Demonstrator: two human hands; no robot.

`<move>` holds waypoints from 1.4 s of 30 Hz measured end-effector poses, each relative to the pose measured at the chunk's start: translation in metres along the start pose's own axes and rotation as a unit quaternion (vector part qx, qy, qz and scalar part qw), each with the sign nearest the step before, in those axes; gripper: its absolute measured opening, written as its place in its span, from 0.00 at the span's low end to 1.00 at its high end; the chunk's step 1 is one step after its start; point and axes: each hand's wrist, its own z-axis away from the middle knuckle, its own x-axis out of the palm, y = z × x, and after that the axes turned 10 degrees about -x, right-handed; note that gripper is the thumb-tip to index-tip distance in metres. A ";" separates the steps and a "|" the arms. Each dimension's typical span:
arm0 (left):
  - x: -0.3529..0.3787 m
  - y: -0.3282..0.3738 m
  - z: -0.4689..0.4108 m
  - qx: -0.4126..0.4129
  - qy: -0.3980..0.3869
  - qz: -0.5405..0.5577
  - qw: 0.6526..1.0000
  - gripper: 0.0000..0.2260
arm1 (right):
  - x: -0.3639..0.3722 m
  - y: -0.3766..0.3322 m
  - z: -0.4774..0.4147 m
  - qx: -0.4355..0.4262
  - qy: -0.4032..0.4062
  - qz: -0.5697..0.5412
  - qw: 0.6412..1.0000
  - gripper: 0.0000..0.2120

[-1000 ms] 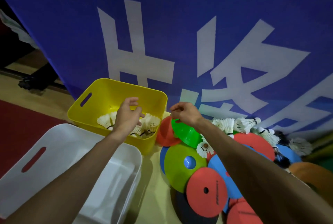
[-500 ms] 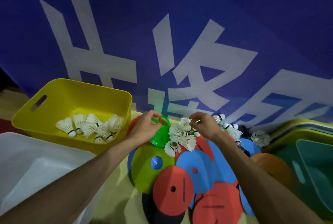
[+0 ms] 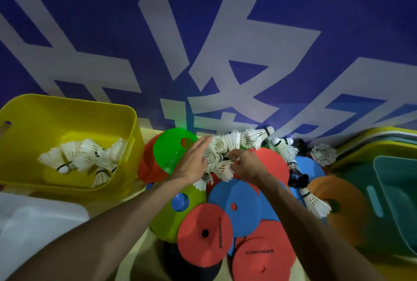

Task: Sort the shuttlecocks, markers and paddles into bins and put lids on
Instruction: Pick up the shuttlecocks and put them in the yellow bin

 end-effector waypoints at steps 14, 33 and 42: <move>0.000 -0.002 -0.013 0.038 0.041 -0.066 0.996 0.08 | 0.003 0.003 0.004 -0.041 0.061 0.037 0.997 0.10; -0.094 0.027 0.022 -0.002 0.163 0.033 0.986 0.07 | -0.048 -0.046 0.034 0.015 0.190 -0.147 0.971 0.04; -0.184 0.005 0.061 -0.033 0.238 0.229 0.943 0.06 | -0.038 -0.152 0.004 0.032 0.197 -0.438 0.876 0.02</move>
